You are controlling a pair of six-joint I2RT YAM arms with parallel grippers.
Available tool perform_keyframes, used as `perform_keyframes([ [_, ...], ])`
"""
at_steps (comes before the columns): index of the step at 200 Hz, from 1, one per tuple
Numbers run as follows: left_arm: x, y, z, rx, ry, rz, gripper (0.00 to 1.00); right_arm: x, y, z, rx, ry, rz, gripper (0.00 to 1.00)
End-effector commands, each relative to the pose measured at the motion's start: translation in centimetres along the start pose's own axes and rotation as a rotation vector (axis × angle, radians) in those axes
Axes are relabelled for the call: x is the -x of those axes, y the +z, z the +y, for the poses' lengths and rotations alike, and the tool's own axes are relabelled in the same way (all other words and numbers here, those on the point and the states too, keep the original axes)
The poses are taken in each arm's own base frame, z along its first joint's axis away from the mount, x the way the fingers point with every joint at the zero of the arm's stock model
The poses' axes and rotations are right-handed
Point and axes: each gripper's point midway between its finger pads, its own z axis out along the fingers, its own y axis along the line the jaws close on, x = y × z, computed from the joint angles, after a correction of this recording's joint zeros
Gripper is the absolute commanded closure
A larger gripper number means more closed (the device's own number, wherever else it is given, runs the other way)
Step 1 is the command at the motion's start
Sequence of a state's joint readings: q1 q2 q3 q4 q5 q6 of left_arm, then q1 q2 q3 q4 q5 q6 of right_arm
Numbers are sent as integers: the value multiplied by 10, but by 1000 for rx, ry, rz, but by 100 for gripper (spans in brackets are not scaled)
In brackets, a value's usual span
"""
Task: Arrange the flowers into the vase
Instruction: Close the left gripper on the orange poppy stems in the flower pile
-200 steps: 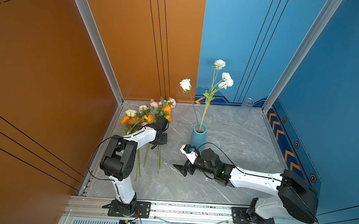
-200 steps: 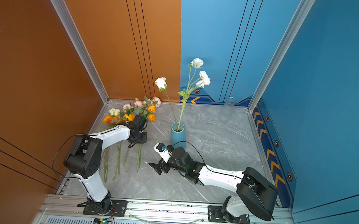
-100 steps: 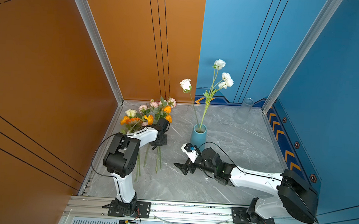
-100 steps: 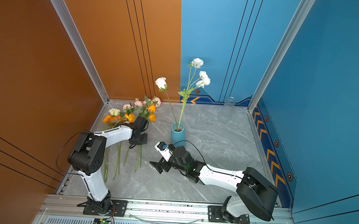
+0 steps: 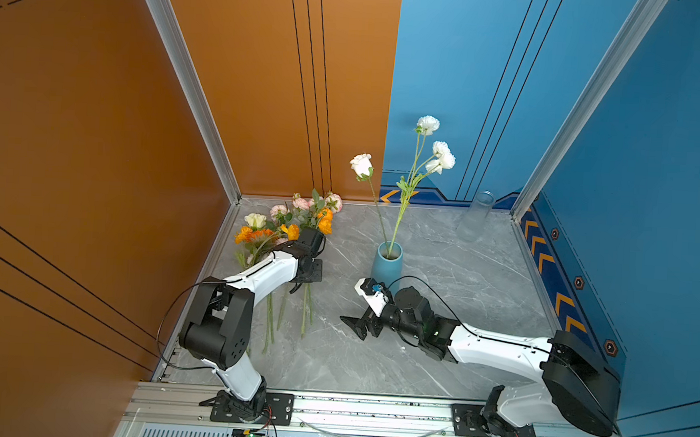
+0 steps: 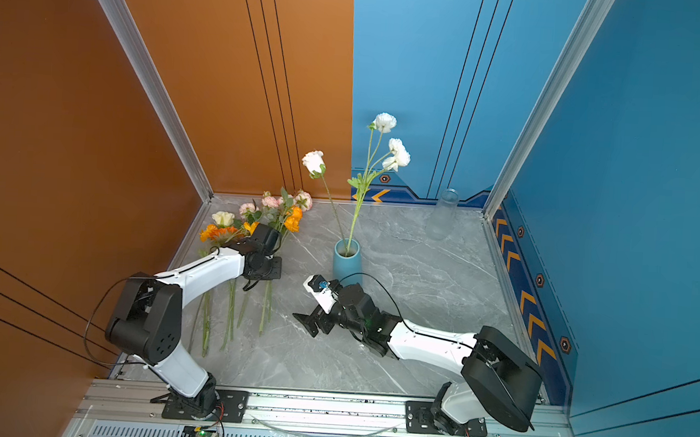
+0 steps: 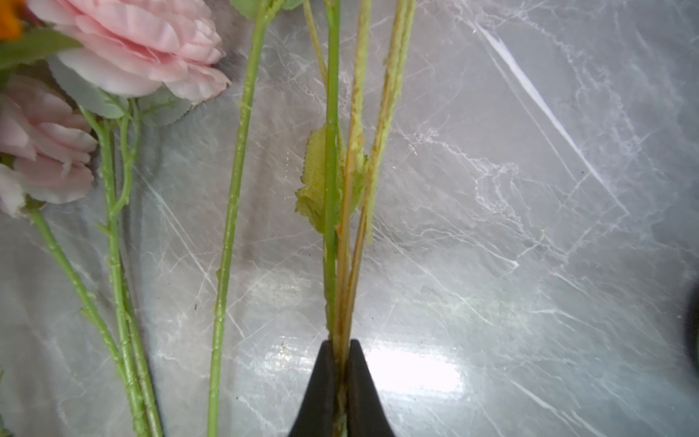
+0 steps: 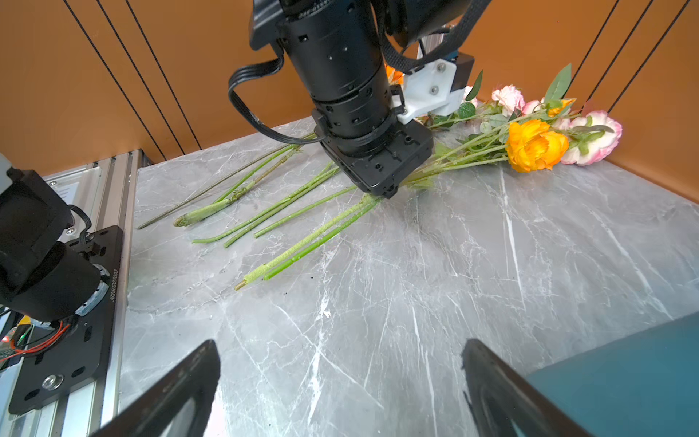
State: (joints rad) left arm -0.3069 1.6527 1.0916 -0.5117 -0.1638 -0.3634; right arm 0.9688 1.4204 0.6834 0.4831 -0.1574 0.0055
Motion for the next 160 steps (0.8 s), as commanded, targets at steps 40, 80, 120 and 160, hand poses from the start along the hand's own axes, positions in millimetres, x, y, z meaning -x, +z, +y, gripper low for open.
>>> perform_keyframes([
  [40, -31, 22, -15, -62, 52, 145, 94, 19, -9, -18, 2, 82, -74, 0],
  [80, -27, 24, -18, -68, 61, 145, 89, 20, -13, -22, -14, 71, -75, 0],
  [120, -25, 20, -16, -59, 59, 134, 88, 23, -17, -23, -17, 67, -82, 0],
  [160, -23, 18, -17, -63, 60, 136, 90, 22, -17, -21, -10, 67, -79, 0],
])
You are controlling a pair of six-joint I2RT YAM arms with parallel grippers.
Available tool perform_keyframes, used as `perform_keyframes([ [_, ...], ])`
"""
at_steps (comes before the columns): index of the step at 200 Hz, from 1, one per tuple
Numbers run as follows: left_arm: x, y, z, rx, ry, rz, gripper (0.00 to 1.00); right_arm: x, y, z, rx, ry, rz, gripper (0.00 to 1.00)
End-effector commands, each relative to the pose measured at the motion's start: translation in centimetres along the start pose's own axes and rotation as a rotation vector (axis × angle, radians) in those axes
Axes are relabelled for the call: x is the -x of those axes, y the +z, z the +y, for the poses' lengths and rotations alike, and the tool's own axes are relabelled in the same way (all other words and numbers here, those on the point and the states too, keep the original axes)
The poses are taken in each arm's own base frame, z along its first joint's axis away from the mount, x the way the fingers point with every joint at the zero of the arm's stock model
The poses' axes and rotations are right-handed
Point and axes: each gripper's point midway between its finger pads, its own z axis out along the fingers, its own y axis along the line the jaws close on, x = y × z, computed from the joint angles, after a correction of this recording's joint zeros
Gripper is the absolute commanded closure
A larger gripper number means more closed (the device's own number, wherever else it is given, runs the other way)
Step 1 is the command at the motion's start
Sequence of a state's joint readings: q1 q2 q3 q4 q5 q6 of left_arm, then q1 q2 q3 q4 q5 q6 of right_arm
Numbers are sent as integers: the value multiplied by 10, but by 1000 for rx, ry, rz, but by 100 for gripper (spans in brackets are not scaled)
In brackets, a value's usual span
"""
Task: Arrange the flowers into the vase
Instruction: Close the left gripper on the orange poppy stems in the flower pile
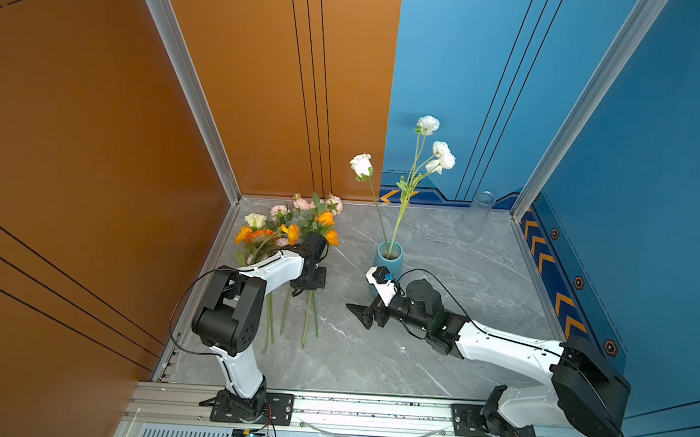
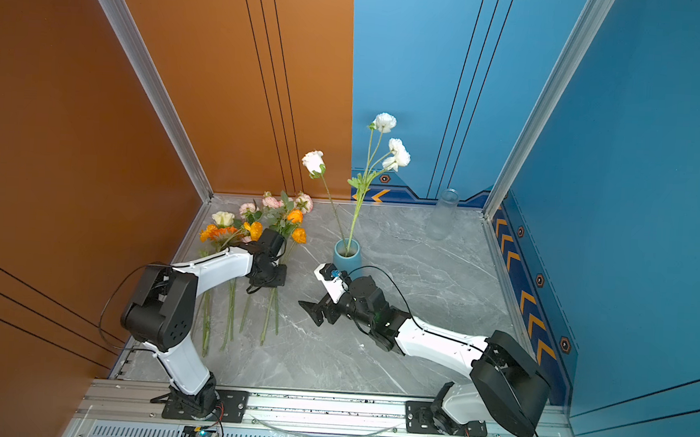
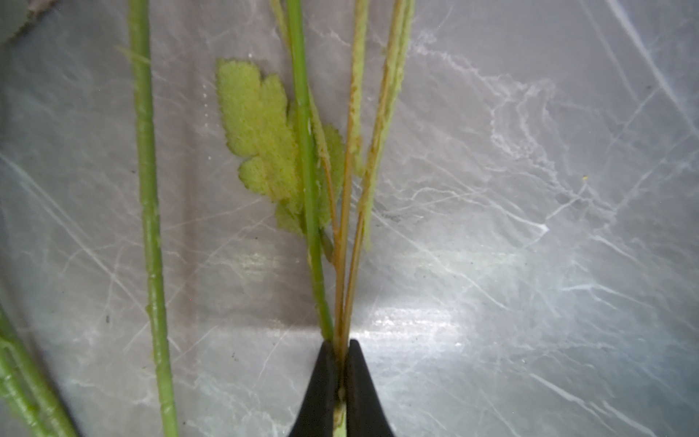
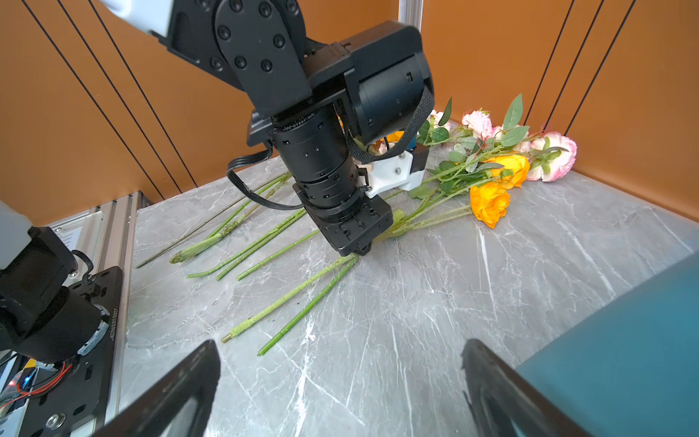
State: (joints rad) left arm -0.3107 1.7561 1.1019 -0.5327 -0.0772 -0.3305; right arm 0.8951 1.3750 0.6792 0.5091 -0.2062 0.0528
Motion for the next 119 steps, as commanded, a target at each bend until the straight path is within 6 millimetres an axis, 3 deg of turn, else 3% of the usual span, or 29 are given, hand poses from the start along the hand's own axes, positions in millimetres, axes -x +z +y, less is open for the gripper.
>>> perform_keyframes([
  [1, 3, -10, -5, -19, 11, -1, 90, 1, -4, 0, 8, 9, -8, 0],
  [30, 2, -10, -4, -14, 15, 2, 80, 2, -4, 0, 7, 9, -9, 0],
  [119, 10, -15, -9, -26, 17, -19, 99, 0, -3, 0, 8, 7, -2, 0],
])
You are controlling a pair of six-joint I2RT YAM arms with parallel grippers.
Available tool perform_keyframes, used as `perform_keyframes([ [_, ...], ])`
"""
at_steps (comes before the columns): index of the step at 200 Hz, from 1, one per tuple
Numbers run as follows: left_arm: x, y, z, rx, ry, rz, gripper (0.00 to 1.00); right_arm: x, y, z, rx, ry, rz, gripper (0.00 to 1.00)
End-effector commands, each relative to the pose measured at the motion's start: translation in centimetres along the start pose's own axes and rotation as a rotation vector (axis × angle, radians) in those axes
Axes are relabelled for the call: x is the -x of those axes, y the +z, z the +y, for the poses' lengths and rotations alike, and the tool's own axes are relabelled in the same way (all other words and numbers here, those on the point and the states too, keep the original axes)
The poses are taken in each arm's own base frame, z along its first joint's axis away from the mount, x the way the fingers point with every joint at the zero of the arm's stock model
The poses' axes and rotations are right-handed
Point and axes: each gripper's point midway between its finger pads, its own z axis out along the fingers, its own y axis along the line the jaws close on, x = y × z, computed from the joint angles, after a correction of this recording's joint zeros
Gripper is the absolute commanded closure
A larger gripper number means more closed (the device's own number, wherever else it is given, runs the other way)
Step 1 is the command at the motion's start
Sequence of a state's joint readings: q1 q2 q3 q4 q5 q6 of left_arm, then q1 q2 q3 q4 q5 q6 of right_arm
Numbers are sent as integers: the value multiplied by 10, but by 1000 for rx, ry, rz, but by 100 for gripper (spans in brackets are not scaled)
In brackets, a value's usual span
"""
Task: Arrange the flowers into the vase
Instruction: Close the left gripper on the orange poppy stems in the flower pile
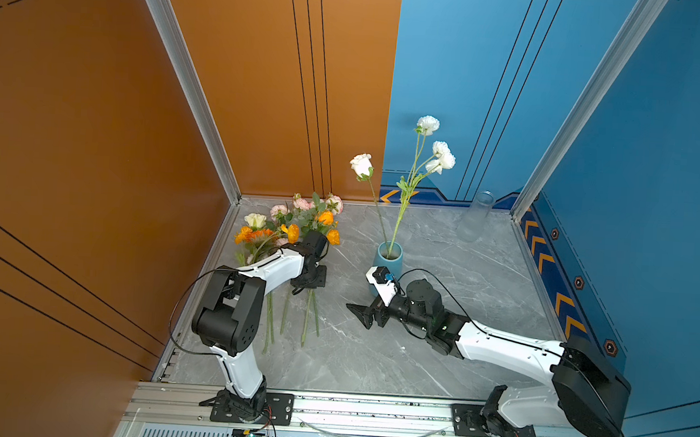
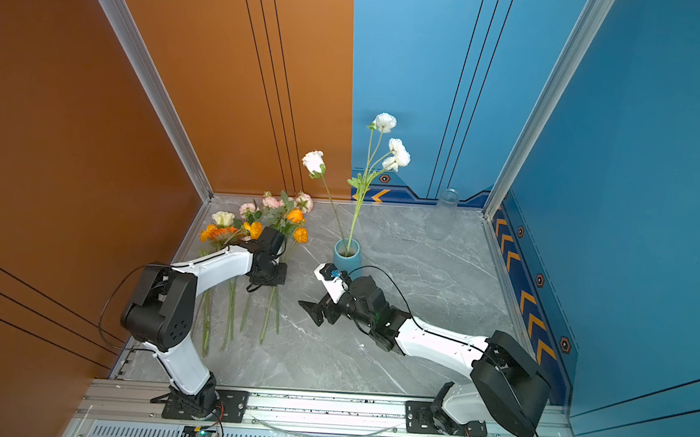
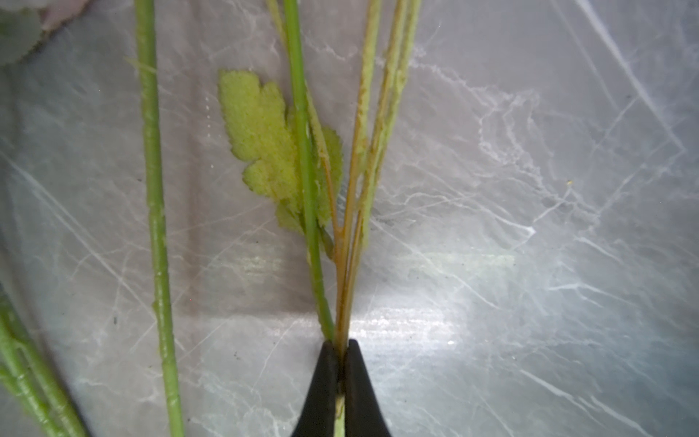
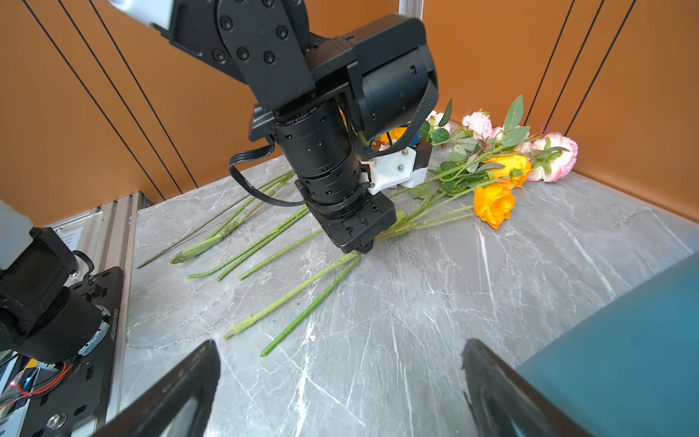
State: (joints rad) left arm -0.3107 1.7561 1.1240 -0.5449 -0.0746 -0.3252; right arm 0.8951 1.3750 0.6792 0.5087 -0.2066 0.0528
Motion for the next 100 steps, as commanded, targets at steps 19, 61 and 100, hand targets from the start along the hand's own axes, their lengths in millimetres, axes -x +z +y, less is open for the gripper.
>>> perform_keyframes([
  [19, 5, -24, -7, -27, 11, -20, 100, -1, -2, 0, 8, 9, 0, 0],
  [61, -2, -55, -2, -59, 6, -22, 100, -1, -2, -1, 7, 11, 1, 0],
  [100, -19, -62, -2, -110, 17, 38, 100, -1, -2, -2, 8, 13, 0, 0],
])
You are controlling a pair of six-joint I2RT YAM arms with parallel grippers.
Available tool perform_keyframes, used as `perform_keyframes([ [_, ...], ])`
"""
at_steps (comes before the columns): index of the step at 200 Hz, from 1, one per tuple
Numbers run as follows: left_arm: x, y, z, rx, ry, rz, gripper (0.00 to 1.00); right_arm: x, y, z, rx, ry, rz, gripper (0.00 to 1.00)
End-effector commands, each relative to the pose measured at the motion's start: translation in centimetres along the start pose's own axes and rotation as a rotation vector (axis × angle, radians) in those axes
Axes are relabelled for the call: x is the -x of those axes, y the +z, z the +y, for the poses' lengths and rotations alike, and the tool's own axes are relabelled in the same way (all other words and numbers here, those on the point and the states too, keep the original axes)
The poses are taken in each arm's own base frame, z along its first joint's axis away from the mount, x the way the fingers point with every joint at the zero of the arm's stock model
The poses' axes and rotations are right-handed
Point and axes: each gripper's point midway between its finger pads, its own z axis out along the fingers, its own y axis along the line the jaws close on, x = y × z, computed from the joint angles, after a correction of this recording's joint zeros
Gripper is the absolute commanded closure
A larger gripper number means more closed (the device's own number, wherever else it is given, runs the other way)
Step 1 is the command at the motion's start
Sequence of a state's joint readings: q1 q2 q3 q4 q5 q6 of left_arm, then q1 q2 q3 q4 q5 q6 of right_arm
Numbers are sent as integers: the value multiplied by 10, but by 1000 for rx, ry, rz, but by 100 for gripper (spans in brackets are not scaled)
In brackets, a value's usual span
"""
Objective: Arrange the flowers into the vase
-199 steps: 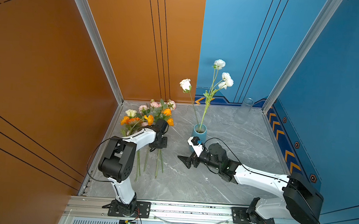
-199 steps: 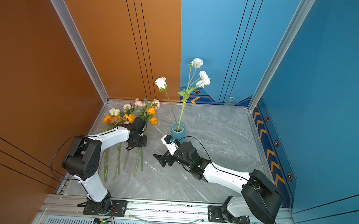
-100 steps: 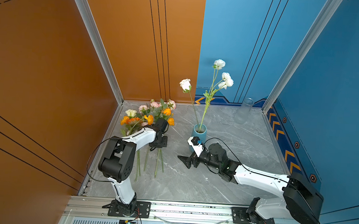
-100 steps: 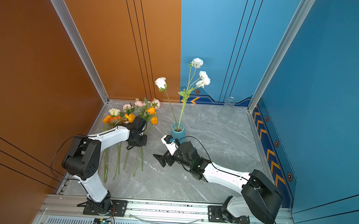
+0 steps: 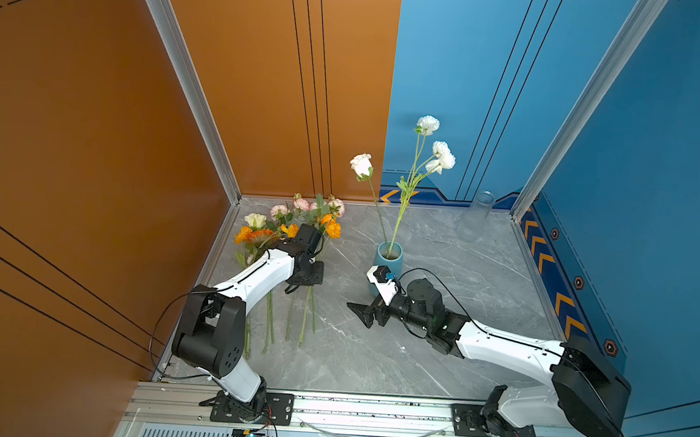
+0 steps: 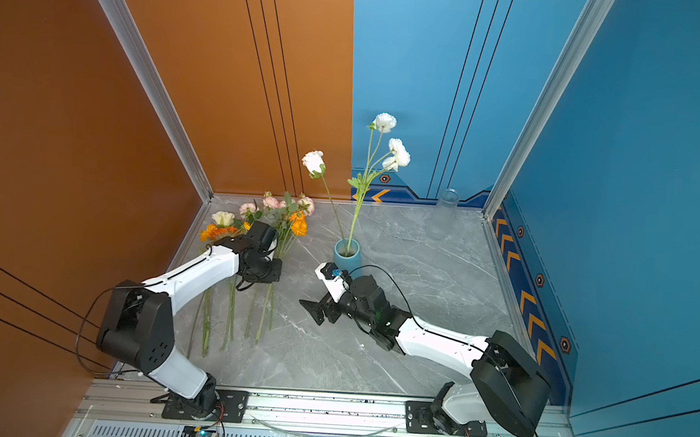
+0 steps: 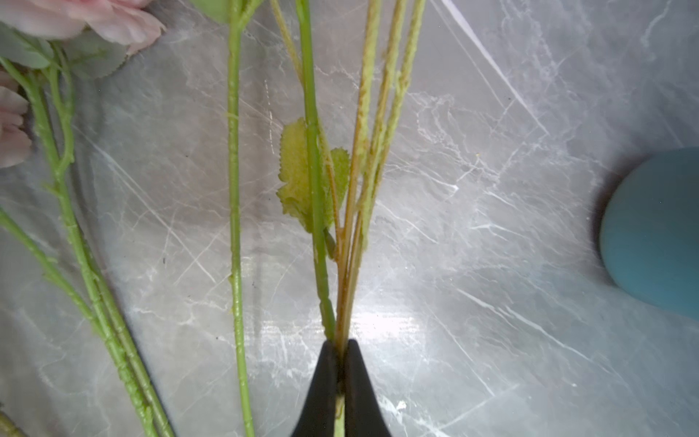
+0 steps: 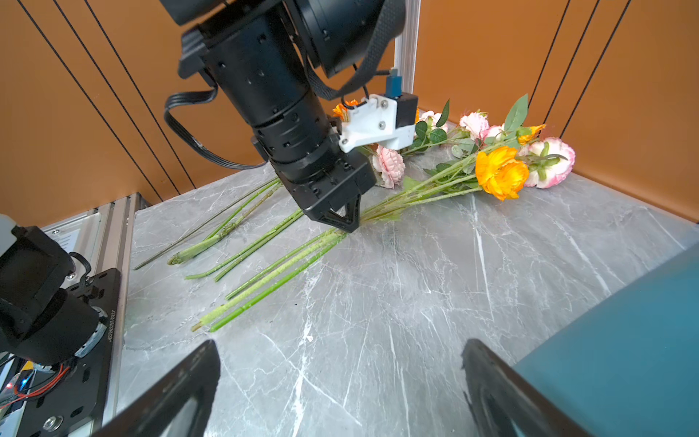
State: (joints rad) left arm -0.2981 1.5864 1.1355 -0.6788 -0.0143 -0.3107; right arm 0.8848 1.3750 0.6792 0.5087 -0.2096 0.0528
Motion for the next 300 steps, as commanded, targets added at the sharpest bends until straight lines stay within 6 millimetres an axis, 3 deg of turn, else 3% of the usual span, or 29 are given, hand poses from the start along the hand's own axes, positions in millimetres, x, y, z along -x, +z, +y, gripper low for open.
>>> perform_keyframes([
  [1, -15, -7, -2, -44, 14, 67, 100, -1, -2, 2, 15, 11, 2, 0],
  [25, -28, 0, -4, -61, 10, 107, 100, 0, -2, 2, 16, 12, -1, 0],
  [60, -48, 8, -3, -29, 36, 147, 79, -1, -3, 2, 15, 11, 0, 0],
  [130, -108, 8, 3, 47, 41, 185, 76, -4, 2, 3, 27, 22, 6, 0],
  [190, -103, 26, 2, 86, 56, 189, 83, -6, 2, 1, 23, 25, 12, 0],
  [260, -103, 40, 0, 102, 70, 213, 81, -4, 1, 0, 24, 25, 7, 0],
  [266, -103, 39, -1, 98, 71, 213, 85, -4, 1, 1, 24, 25, 7, 0],
  [276, -102, 38, -2, 91, 72, 208, 100, -4, 1, 1, 24, 25, 9, 0],
  [300, -98, 23, -3, 57, 54, 173, 100, -5, 2, -1, 20, 26, 11, 0],
])
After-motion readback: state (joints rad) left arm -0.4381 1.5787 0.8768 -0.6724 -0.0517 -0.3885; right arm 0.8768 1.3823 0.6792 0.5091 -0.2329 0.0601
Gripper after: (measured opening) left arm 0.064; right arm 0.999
